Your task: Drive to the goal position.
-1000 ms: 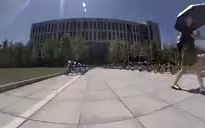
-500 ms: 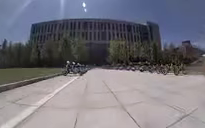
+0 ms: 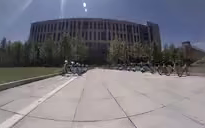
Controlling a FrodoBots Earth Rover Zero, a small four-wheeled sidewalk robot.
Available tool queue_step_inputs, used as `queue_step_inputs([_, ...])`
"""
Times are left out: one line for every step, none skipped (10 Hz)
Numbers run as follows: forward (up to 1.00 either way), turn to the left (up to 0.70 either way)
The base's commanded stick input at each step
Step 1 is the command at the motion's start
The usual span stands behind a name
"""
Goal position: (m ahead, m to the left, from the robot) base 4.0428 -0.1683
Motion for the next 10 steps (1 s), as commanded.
queue_step_inputs([0.7, 0.0])
queue_step_inputs([0.7, 0.0])
queue_step_inputs([0.7, 0.0])
queue_step_inputs([0.7, 0.0])
queue_step_inputs([0.7, -0.01])
queue_step_inputs([0.7, -0.07])
queue_step_inputs([0.7, -0.19])
queue_step_inputs([0.7, -0.3])
queue_step_inputs([0.7, -0.16])
queue_step_inputs([0.7, 0.0])
